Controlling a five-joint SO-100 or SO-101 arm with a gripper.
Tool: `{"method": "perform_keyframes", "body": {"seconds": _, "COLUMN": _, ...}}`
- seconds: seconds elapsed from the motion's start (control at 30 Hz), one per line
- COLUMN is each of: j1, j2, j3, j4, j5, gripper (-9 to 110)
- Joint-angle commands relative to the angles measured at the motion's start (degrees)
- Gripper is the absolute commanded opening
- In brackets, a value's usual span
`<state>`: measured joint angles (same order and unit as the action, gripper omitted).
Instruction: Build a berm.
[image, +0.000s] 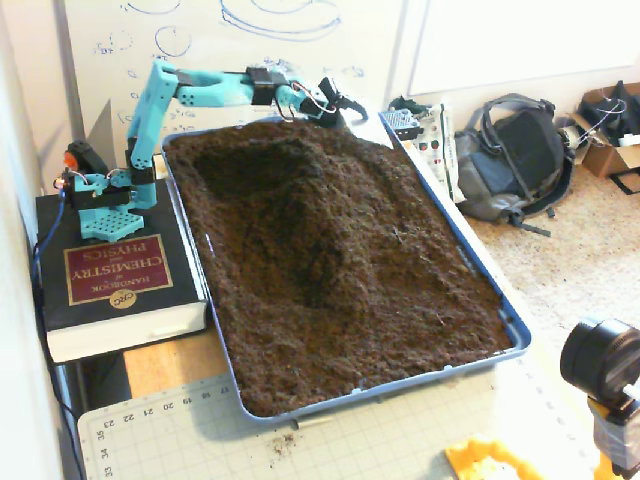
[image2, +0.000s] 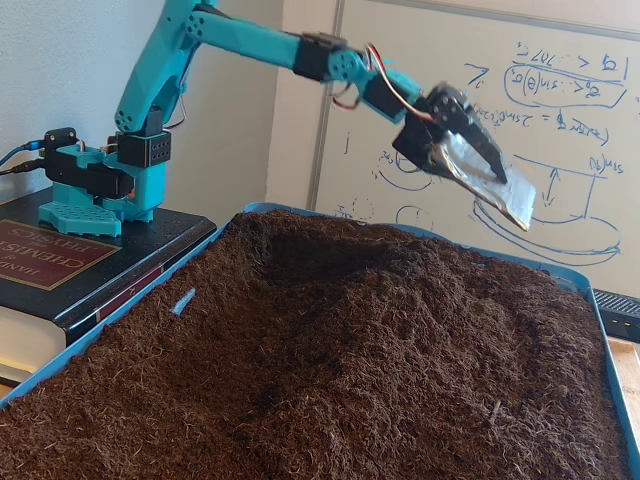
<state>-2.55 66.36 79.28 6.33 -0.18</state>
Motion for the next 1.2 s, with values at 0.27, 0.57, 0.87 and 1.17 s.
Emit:
{"method": "perform_keyframes", "body": {"seconds": 0.27, "j1": -14.6, "j2": -11.1, "j3": -2.8, "j4": -17.8, "j5": -2.1, "gripper": 0}}
{"method": "perform_keyframes", "body": {"seconds": 0.57, "j1": -14.6, "j2": -25.7, "j3": -15.9, "j4": -21.9, "j5": -7.2, "gripper": 0}}
{"method": "perform_keyframes", "body": {"seconds": 0.87, "j1": -10.7, "j2": -33.1, "j3": -24.7, "j4": -22.0, "j5": -9.0, "gripper": 0}}
{"method": "perform_keyframes", "body": {"seconds": 1.17, "j1": -9.4, "j2": -38.2, "j3": -25.0, "j4": -21.3, "j5": -11.0, "gripper": 0}}
